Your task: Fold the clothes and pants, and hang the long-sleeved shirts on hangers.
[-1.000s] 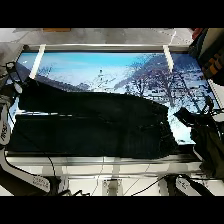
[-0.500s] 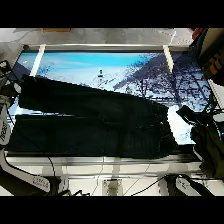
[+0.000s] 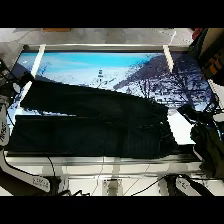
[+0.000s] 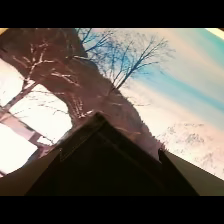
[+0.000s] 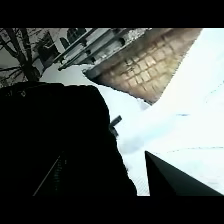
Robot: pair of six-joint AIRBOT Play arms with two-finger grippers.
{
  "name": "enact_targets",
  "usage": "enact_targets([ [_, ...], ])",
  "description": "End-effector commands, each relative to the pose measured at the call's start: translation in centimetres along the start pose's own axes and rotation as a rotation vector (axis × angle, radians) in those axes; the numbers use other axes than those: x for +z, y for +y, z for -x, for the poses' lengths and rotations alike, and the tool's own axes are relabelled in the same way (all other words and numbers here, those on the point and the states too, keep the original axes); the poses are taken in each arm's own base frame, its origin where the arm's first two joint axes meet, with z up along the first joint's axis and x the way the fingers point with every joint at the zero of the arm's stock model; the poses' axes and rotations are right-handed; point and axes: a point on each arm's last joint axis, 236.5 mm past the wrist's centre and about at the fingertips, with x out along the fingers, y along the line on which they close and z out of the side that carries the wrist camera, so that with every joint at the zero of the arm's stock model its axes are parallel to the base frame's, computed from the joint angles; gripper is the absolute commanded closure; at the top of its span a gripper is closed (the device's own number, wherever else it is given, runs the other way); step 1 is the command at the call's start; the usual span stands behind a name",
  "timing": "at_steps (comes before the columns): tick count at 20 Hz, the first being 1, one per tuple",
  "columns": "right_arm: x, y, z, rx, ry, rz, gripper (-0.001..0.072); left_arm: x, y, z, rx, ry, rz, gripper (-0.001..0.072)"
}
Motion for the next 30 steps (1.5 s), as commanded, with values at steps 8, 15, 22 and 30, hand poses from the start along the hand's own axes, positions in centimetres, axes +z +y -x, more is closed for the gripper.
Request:
enact_targets([
  [8, -4.6, -0.8, 5.5, -0.103, 0.387, 0.269, 0.0481, 3.3, -1.5, 12.6, 0.024, 0.200, -0.049, 0.0450],
  [15, -15.3, -3.0, 11.0, -0.013, 0.841, 0.306, 0.0500, 0.5, -5.6, 20.1, -0.174, 0.405, -0.210, 0.0689],
  [22, -20.3, -5.6, 10.1, -0.049, 0.837, 0.173, 0.0156, -2.3, -3.0, 24.2, -0.170, 0.565, -0.293, 0.0602],
  [30, -17.3, -6.3, 4.9, -0.069, 0.646, 0.085, 0.0163, -7.1, -1.7, 21.7, -0.127, 0.618, -0.176, 0.0329],
])
